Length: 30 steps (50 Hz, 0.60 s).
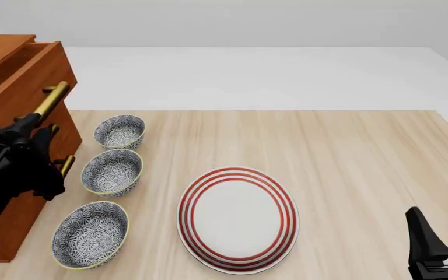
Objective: Open the top drawer of the cabinet.
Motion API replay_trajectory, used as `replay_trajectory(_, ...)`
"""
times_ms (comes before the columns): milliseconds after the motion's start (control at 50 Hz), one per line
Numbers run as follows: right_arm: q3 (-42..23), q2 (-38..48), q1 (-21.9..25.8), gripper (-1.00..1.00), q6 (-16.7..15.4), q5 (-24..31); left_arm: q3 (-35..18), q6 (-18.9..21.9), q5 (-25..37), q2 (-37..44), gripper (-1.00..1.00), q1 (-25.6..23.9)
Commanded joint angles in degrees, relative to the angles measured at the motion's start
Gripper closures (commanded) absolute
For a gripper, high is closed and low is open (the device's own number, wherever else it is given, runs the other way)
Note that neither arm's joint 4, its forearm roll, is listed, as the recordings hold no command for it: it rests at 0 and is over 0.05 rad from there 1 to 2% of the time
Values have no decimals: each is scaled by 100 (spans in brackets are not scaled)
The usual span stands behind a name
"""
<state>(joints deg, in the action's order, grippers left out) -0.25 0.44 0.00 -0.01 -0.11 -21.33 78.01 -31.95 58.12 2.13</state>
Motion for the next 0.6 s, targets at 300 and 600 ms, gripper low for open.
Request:
replay_trajectory(300, 0, 0, 0, -100, -1, 0, 149, 22, 786, -1257, -100, -84)
replay_trajectory(600, 0, 0, 0, -100, -1, 0, 200, 91, 2458, -3202, -100, -324)
